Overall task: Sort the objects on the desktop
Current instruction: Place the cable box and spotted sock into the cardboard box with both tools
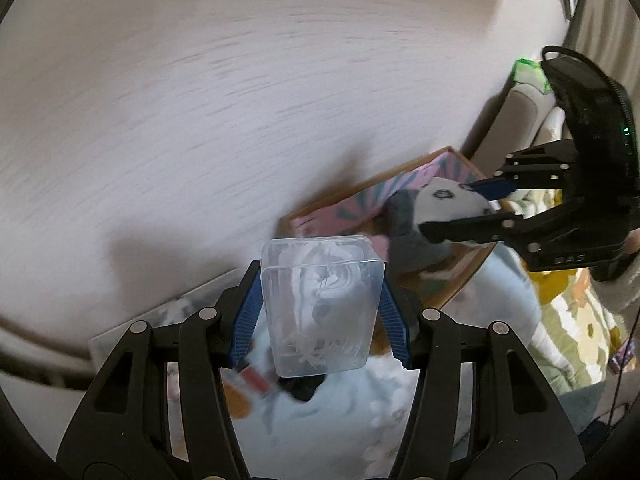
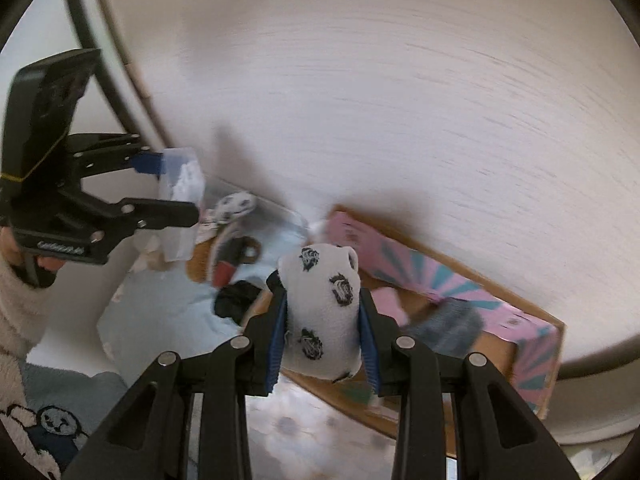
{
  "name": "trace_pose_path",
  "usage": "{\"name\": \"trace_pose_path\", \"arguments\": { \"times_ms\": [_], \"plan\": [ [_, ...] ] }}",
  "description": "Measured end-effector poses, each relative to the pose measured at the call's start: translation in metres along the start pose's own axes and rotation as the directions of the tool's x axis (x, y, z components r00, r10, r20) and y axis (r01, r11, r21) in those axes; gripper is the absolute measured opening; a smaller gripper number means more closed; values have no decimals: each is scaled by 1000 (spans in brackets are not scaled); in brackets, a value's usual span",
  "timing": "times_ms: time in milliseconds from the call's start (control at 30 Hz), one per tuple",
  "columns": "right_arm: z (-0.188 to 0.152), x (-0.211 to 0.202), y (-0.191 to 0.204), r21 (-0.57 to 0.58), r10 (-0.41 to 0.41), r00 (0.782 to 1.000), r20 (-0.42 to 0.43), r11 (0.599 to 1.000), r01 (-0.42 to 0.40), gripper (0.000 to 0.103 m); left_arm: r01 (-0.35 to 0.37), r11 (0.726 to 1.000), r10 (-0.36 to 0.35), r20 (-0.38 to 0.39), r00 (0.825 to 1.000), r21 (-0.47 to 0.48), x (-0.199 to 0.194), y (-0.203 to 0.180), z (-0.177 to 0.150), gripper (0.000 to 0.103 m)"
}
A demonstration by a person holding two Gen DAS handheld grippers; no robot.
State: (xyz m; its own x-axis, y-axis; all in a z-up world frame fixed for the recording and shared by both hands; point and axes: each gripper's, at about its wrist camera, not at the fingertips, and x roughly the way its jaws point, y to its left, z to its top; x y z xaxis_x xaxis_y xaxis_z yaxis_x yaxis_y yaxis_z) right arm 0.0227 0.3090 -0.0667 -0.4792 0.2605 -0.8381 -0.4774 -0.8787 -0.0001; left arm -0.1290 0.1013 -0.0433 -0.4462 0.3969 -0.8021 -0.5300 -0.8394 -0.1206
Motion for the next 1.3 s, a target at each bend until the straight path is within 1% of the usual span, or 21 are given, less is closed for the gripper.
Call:
{"name": "trace_pose_path", "arguments": {
  "times_ms": [100, 200, 267, 333, 533, 667, 967, 1033, 1067, 1100, 1133, 1200, 1267, 1300],
  "plan": [
    [-2, 1, -17, 11, -31, 999, -16, 999, 31, 31, 15, 1000, -14, -17, 1000, 19, 12, -11, 11, 51],
    [-6, 4, -30, 26, -36, 999, -29, 999, 37, 31, 22, 999, -21, -39, 999, 26, 27, -20, 21, 51],
    [-7, 6, -40, 34, -41, 999, -36, 999, 42, 31, 32, 999, -31, -52, 998, 22, 37, -24, 23, 51],
    [-9, 8, -48, 43, -43, 998, -41, 998, 44, 31, 26, 999, -24, -72, 997, 36, 52, -30, 25, 51],
    [-15, 17, -70, 59, -45, 997, -64, 997, 49, 31, 20, 999, -15, -139, 990, 28, 77, -29, 22, 51],
    [-21, 23, -73, 64, -40, 996, -82, 997, 45, 31, 12, 999, -6, -157, 988, 35, 77, -24, 13, 51],
    [-30, 28, -77, 87, -17, 994, -108, 996, 27, 31, -4, 999, 13, -177, 984, 52, 89, -37, 15, 52],
    [-32, 31, -75, 87, 11, 992, -128, 996, 0, 31, -19, 999, 26, -182, 983, 38, 90, -38, 16, 67],
    [-33, 33, -74, 91, 18, 989, -144, 996, -5, 33, -35, 999, 40, -183, 982, 34, 90, -38, 16, 93],
    [-34, 35, -73, 97, 17, 987, -158, 995, -2, 38, -49, 998, 54, -174, 983, 35, 90, -39, 16, 102],
    [-35, 37, -74, 101, 6, 987, -162, 995, 10, 43, -55, 998, 60, -154, 986, 38, 86, -39, 16, 103],
    [-38, 36, -74, 113, -15, 987, -157, 993, 33, 68, -59, 998, 63, -140, 988, 33, 80, -39, 17, 103],
    [-39, 31, -76, 137, -16, 991, -134, 990, 34, 74, -63, 998, 65, -135, 989, 22, 76, -37, 16, 103],
    [-40, 28, -77, 144, -21, 992, -128, 989, 39, 75, -59, 998, 60, -129, 990, 15, 73, -35, 15, 103]
  ]
}}
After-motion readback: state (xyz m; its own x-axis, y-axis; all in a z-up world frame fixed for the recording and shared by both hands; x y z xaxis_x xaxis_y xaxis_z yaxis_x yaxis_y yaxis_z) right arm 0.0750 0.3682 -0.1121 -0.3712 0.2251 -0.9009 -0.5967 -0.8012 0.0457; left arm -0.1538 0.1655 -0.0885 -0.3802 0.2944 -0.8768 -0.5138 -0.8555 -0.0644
